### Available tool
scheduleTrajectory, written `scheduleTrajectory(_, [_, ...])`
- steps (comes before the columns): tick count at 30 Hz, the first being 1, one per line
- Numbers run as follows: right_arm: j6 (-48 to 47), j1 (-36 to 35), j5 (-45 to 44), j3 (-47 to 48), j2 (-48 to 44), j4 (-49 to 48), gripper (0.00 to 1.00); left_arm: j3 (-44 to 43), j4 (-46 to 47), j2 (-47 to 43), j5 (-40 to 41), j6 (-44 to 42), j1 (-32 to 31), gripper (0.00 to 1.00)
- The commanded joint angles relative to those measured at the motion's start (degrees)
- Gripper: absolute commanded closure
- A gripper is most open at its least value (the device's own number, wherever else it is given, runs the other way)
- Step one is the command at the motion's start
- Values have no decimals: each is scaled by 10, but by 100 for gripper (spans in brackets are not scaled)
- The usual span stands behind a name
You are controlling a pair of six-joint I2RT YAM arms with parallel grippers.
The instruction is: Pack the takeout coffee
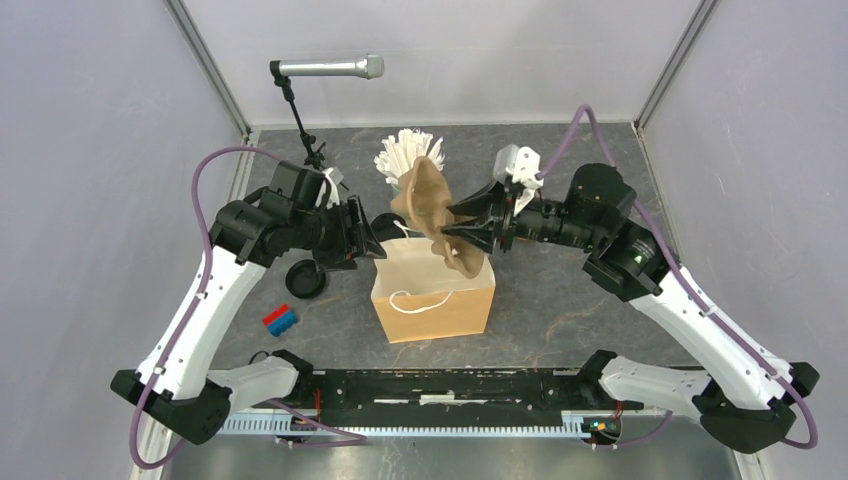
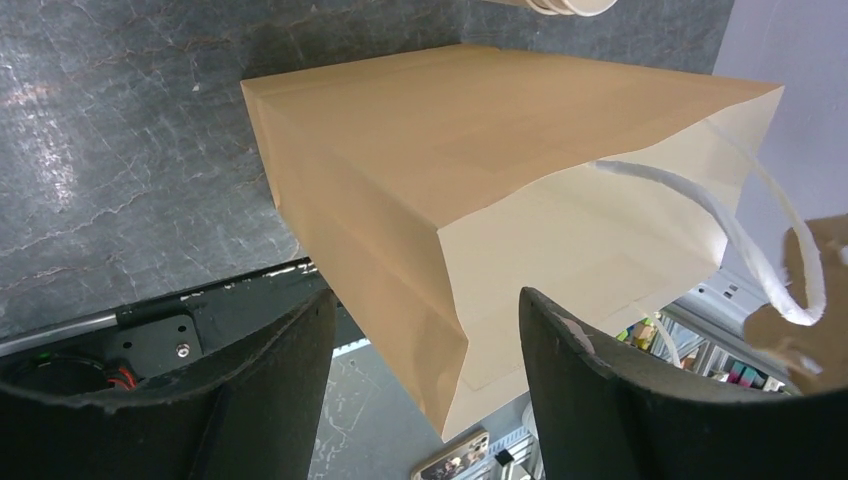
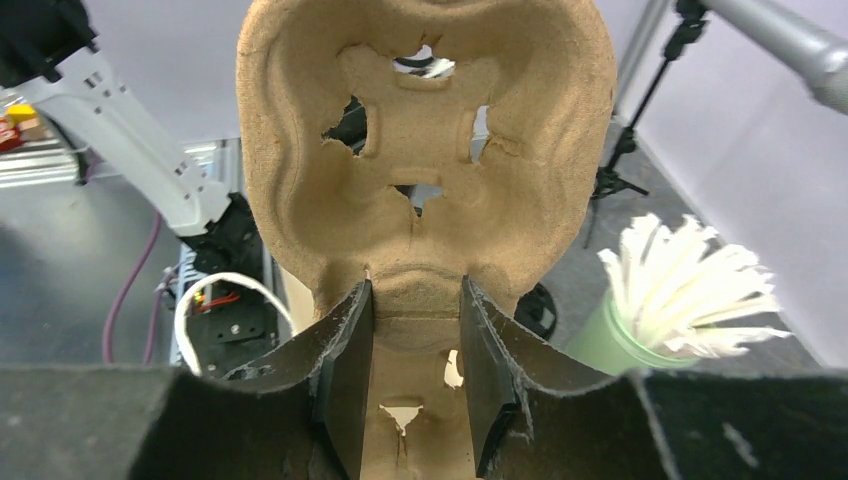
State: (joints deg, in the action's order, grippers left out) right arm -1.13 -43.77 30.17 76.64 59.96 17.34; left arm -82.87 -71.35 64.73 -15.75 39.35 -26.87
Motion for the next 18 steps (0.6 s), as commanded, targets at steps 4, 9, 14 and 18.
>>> scheduleTrajectory(4, [-15, -49, 18, -21, 9, -63, 60, 11, 21, -7, -25, 20, -2, 29])
scheduleTrajectory(9, [-46, -73, 17, -39, 21, -64, 60, 19, 22, -9, -31, 20, -2, 32])
scheduleTrajectory(14, [-93, -82, -1, -57, 34, -48, 60, 25, 28, -10, -37, 14, -2, 40])
scheduleTrajectory(18, [-133, -83, -20, -65, 41, -23, 60, 35, 36, -12, -46, 13, -2, 56])
